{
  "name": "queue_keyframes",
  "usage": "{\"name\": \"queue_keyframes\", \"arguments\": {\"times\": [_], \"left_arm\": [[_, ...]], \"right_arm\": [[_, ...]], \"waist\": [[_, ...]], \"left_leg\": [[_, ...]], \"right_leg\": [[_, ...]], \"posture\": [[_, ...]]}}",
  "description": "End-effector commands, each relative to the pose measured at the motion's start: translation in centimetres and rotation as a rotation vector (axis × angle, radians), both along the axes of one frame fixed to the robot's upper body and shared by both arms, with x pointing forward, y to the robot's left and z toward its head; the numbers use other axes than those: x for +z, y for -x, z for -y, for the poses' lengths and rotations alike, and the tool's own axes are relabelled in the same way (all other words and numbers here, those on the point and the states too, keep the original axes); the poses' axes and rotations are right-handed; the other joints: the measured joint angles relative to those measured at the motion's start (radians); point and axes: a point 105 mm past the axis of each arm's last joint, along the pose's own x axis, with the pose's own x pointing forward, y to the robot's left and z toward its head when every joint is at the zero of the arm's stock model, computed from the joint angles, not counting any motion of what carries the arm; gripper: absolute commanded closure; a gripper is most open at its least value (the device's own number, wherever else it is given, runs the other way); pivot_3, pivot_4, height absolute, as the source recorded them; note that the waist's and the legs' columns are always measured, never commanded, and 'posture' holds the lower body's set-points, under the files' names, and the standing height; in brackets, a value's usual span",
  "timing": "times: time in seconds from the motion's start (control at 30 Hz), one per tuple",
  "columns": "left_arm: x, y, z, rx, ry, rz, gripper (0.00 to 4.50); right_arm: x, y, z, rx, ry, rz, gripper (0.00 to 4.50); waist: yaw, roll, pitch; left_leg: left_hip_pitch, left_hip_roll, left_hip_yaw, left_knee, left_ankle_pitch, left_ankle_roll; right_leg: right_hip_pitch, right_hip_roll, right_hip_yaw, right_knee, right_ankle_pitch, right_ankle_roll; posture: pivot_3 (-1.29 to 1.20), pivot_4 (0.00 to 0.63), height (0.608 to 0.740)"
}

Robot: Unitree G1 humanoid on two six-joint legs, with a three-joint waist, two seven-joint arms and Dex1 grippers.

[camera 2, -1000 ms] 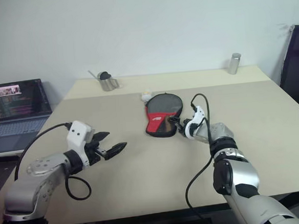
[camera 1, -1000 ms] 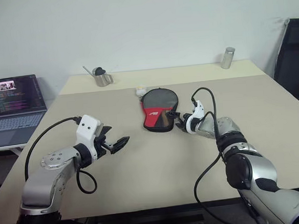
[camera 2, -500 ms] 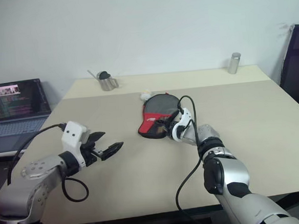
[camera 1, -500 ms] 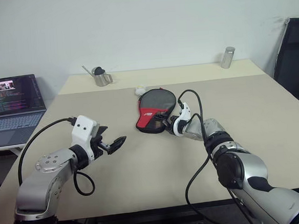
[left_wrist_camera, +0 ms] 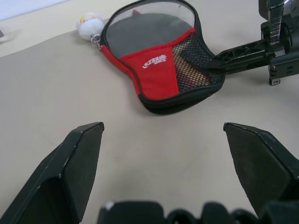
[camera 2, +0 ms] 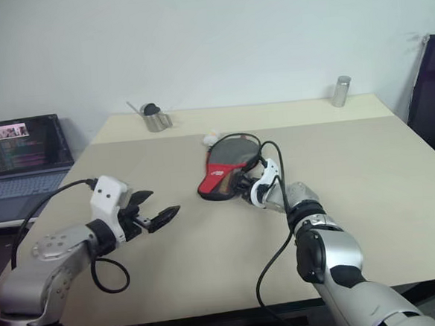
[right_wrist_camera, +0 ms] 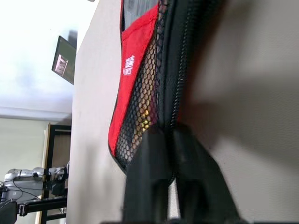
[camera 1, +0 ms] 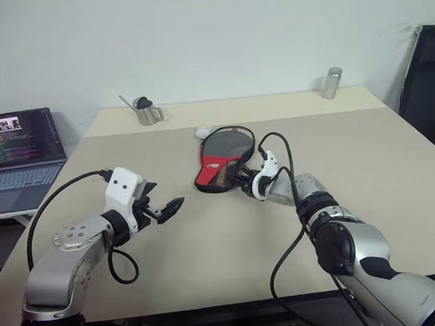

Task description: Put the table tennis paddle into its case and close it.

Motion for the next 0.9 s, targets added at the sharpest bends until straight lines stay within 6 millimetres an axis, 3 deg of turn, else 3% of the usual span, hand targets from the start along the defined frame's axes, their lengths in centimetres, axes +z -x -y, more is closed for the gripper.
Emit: {"name": "queue_keyframes", "arguments": {"times": [0.03,0.4,0.77,0.9], "left_arm": [[1.0,-0.3,-0.1,0.003,-0.017,0.048,0.0],[0.3,-1.0,0.8,-0.036,-0.021,0.035,0.0],[0.1,-2.1,2.4,-0.131,-0.028,0.024,0.0],[0.1,-2.7,3.0,-0.166,-0.028,0.019,0.0]], "right_arm": [[1.8,-0.5,0.0,-0.004,-0.013,0.052,4.46],[1.5,0.9,1.1,0.111,0.062,0.041,4.46],[0.0,7.6,5.1,0.302,0.279,0.03,4.46],[0.2,11.1,6.2,0.41,0.33,0.065,4.46]], "waist": [[0.0,0.0,0.0],[0.002,0.0,0.0],[0.01,0.0,0.0],[0.016,0.0,0.0]], "left_leg": [[0.0,0.0,0.0,-0.001,0.0,0.0],[-0.001,0.0,0.0,-0.003,0.001,-0.001],[-0.002,0.0,0.0,-0.004,0.001,-0.001],[-0.002,0.0,-0.001,-0.004,0.001,0.0]], "right_leg": [[0.0,0.0,0.0,0.0,0.0,0.0],[-0.002,0.0,0.0,-0.001,0.0,0.0],[-0.003,-0.001,-0.001,-0.003,0.0,0.0],[-0.003,-0.001,-0.001,-0.003,0.0,0.0]], "posture": [[0.0,0.15,0.74],[0.0,0.15,0.74],[0.0,0.15,0.74],[0.0,0.15,0.74]]}}
